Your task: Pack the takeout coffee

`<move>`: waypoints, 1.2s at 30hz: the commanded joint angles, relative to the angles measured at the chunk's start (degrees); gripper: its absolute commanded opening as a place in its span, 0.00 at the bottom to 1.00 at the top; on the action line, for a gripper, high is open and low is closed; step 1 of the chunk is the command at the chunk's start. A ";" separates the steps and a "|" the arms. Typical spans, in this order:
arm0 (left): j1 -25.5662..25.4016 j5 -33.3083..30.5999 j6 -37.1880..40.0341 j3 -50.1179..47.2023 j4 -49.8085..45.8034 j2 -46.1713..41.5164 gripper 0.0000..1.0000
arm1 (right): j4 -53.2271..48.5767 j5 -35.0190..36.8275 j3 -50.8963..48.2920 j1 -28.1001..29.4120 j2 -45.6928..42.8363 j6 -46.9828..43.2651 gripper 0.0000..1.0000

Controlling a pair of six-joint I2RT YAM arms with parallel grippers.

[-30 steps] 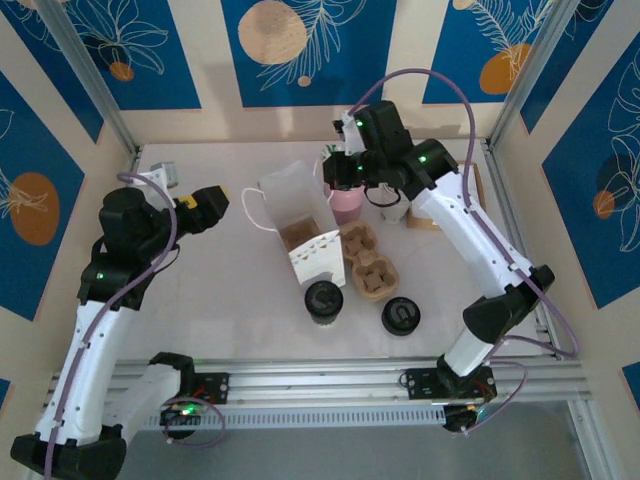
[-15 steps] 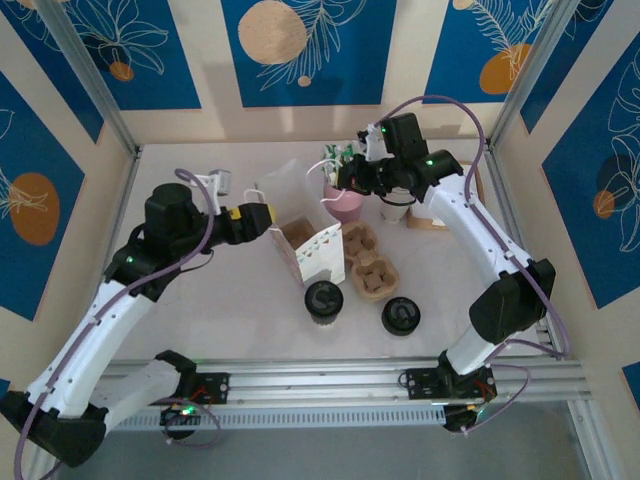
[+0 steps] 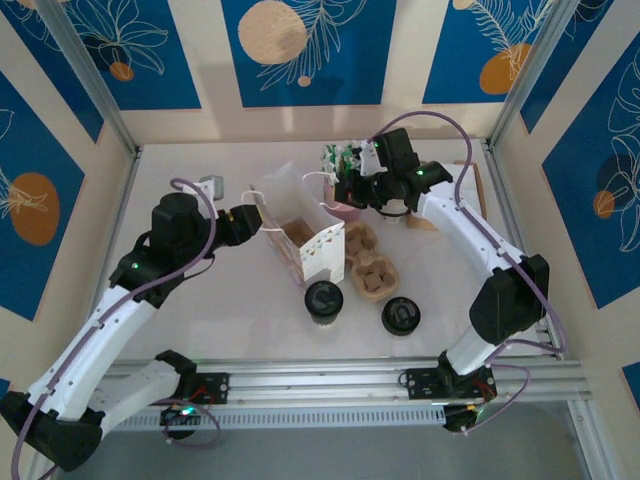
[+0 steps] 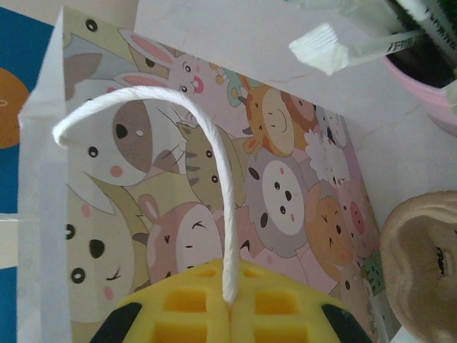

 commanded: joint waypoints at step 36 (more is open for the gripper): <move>-0.86 0.48 -10.64 -11.83 23.00 13.14 0.00 | 4.91 6.08 -2.86 4.43 4.07 1.03 0.04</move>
